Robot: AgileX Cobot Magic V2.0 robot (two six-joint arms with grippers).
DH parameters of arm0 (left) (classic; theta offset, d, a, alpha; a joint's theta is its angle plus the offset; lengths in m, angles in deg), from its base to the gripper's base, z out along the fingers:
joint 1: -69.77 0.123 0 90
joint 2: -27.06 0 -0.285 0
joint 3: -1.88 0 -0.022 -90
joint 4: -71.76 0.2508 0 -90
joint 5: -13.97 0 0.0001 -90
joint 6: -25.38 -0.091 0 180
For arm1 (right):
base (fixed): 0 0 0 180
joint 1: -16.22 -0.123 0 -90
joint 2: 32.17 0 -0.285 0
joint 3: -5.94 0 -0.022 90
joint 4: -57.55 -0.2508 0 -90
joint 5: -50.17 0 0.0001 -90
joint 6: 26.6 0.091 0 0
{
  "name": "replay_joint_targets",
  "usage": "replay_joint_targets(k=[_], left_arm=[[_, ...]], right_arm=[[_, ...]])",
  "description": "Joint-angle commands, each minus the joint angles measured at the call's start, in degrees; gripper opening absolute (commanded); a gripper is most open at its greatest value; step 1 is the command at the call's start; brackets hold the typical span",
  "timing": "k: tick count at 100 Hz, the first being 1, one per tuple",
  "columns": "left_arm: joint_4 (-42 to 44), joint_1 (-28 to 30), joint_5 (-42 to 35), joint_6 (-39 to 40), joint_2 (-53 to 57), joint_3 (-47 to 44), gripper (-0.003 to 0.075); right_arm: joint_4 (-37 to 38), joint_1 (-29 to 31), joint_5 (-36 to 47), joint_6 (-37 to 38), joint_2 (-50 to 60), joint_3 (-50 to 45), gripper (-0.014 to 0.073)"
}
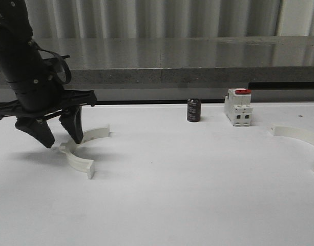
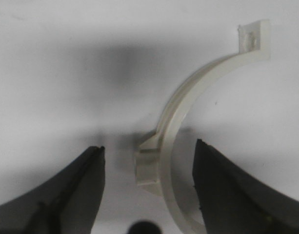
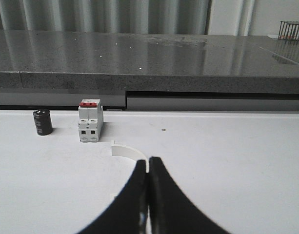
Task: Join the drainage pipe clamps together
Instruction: 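Lower the clamp half onto the table, open the left gripper, withdraw, then lower the right gripper onto the other white clamp half and grasp it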
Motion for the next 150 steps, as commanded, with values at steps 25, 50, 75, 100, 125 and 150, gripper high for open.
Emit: replay_joint_targets(k=[25,50,75,100,125,150], left_arm=[[0.52,-0.44,-3.65,0.73,10.83,2.01,0.0197],[2.51,1.65,-3.43,0.73,20.0,0.4,-0.0021],[5.43,7.19,-3.42,0.62,30.1,-5.74,-0.0021],[12.15,10.76,-5.0,0.62,42.62,-15.61,-0.0021],[12.8,11.14,-10.79,0.62,57.81,-27.76,-0.0021],[13.22,11.14,-11.38,0.62,72.69,-37.15,-0.0021]], right_arm=[[-0.07,0.01,4.48,-0.3,1.12,0.94,-0.0065],[-0.07,0.01,4.48,-0.3,1.12,0.94,-0.0065],[-0.07,0.01,4.48,-0.3,1.12,0.94,-0.0065],[-0.07,0.01,4.48,-0.3,1.12,0.94,-0.0065],[-0.07,0.01,4.48,-0.3,1.12,0.94,-0.0065],[-0.07,0.01,4.48,-0.3,1.12,0.94,-0.0065]])
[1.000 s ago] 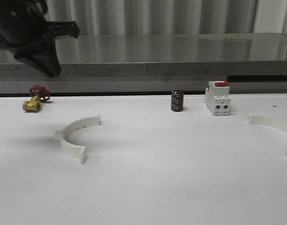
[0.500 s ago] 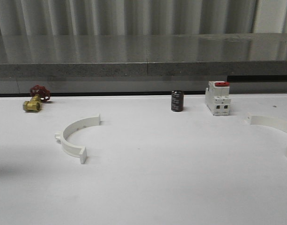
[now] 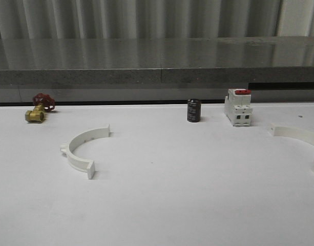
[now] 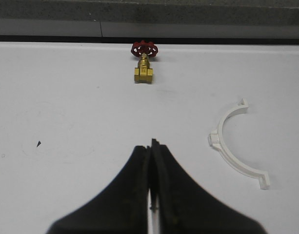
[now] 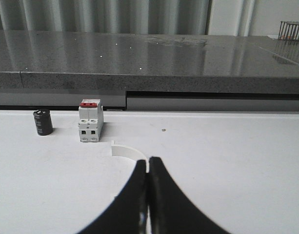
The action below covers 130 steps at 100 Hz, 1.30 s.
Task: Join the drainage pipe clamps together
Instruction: 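Lower the right gripper onto the other white clamp half and grasp it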
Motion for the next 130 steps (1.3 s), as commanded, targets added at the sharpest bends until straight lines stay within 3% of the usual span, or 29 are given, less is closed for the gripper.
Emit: replay_joint_targets(k=[1,18,45,89,103,125,130], left_arm=[[0.47,0.09,-4.1,0.62,6.02,-1.27,-0.0021],[0.6,0.09,-3.89,0.62,15.79,-6.55,-0.0021],[0.6,0.09,-3.89,0.62,26.47,-11.31,-0.0021],[0.6,0.09,-3.89,0.62,27.57,-12.03,-0.0021],[0.6,0.09,-3.89,0.62,27.57,-12.03,-0.0021],[0.6,0.09,-3.89,0.62,27.57,-12.03,-0.0021],[0.6,0.09,-3.89,0.62,27.57,-12.03,-0.0021]], right_arm=[[-0.07,0.01,4.48,-0.3,1.12,1.0,-0.0065],[-0.07,0.01,3.34,-0.3,0.85,1.93,-0.0065],[-0.07,0.01,-9.64,-0.3,-6.97,12.51,-0.0065],[-1.12,0.01,-28.24,-0.3,-33.39,32.74,-0.0055],[-1.27,0.01,-31.34,-0.3,-43.14,37.84,0.0066],[-3.66,0.01,-35.03,-0.3,-55.92,46.09,0.0465],[-3.66,0.01,-35.7,-0.3,-59.25,48.04,0.051]])
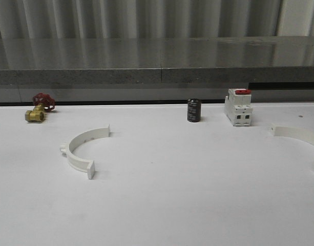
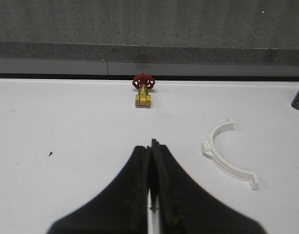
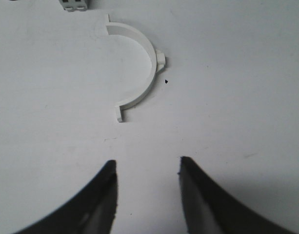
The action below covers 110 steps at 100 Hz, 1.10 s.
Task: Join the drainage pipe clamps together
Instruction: 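Lower the right gripper onto the other white clamp half and grasp it, then lift the clamp half and carry it toward the placed half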
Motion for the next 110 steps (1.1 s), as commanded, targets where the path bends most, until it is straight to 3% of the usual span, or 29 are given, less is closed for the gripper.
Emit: replay_joint_targets(k=[1,59,110], left_arm=[[0.09,0.09,-4.01,0.62,-0.45,1.52,-0.0021],[0.09,0.09,-4.01,0.62,-0.45,1.52,-0.0021],[0.09,0.09,-4.01,0.62,-0.45,1.52,-0.0021]], right_arm=[[-0.4,0.01,0.95,-0.3,-4.85,5.21,0.0512],[-0.68,0.59,-8.26,-0.3,-36.83,26.34,0.0507],[-0.82,3.47,-7.75,-0.3,-52.21,34.78,0.0507]])
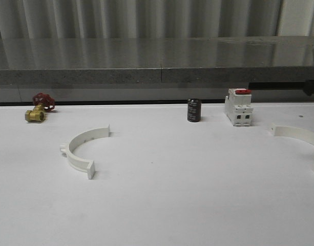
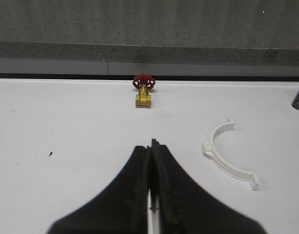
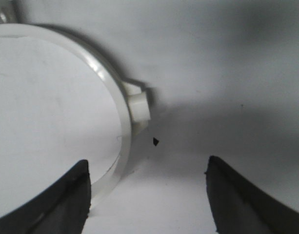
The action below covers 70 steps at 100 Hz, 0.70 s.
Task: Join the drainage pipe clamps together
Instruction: 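Lift the clamp half and carry it toward the placed half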
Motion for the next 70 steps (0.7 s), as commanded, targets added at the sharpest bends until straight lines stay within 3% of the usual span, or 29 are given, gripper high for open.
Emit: replay_joint_targets(k=[1,30,37,57,70], left_arm=[[0.09,0.09,-4.01,0.62,-0.45,1.52,-0.0021],[0.09,0.09,-4.01,0.62,-0.45,1.52,-0.0021],[0.09,0.09,-4.01,0.62,-0.45,1.52,-0.0021],[0.09,0.09,-4.01,0.62,-0.45,1.52,-0.0021],[0.09,0.09,-4.01,0.62,-0.45,1.52,-0.0021]], right_arm=[[-0.12,0.23,1.3,-0.3,0.74,2.69,0.0507],[-0.12,0.23,3.94,-0.36,-2.3,4.11,0.0489],[-0.12,0.23,4.84,-0.36,-2.3,4.11,0.0412],[-0.12,0.23,4.27,-0.36,-2.3,4.11,0.0076],[-0.12,0.23,4.8,-0.36,-2.3,4.11,-0.0018]])
